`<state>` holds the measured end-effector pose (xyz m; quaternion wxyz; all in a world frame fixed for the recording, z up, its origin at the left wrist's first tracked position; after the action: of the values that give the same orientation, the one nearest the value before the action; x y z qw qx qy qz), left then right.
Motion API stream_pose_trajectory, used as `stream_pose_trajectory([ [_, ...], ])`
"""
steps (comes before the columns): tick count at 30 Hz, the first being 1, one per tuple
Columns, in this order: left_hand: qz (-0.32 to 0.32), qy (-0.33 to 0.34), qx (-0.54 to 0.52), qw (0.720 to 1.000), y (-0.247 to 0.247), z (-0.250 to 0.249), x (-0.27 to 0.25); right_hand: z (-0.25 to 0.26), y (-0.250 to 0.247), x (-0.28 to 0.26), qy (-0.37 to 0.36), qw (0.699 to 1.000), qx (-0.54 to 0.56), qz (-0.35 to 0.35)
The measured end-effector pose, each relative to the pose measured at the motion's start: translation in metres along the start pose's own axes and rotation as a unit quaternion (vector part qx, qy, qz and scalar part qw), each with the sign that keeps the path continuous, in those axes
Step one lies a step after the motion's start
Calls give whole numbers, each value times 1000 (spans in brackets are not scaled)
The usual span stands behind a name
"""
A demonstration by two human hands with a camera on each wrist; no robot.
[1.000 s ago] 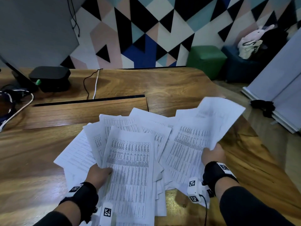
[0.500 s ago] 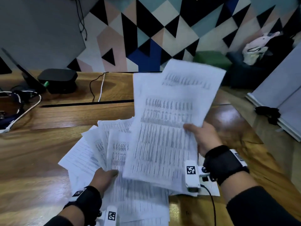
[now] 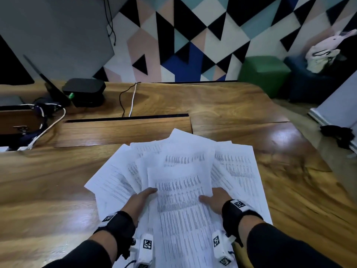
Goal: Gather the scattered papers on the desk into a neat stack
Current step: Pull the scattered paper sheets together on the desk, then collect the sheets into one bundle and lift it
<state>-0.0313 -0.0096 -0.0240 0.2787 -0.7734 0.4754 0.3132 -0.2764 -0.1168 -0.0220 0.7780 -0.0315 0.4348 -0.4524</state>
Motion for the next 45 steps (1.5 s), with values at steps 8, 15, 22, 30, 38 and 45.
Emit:
stream_pose_trajectory([
  [8,79,70,-33,994,7,-4,-7,2,-10,-6,-49,988,104,-101],
  [15,115,92,-47,988,0,-10,-5,6,-17,-11,-24,918,380,112],
  [22,-17,208,73,975,25,-27,-4,16,-15,-10,-59,952,298,30],
  [30,-265,59,194,943,-37,-18,20,-11,-50,-4,-27,970,178,-164],
  [38,-326,-155,194,912,-96,3,48,-39,-42,13,34,972,98,-210],
  [45,-190,-101,80,973,-60,-22,29,-41,-33,17,29,974,53,-218],
])
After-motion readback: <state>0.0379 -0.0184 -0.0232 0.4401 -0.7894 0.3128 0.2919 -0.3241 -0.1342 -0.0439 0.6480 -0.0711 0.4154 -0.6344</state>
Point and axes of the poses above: each hand's wrist, its own x-axis towards the middle knuckle, its own y-axis out of the palm, z = x × y, the point moved 3 cm from there along x, towards the middle knuckle, and after that the axes turned 4 degrees about x, right-handed, at the moved point
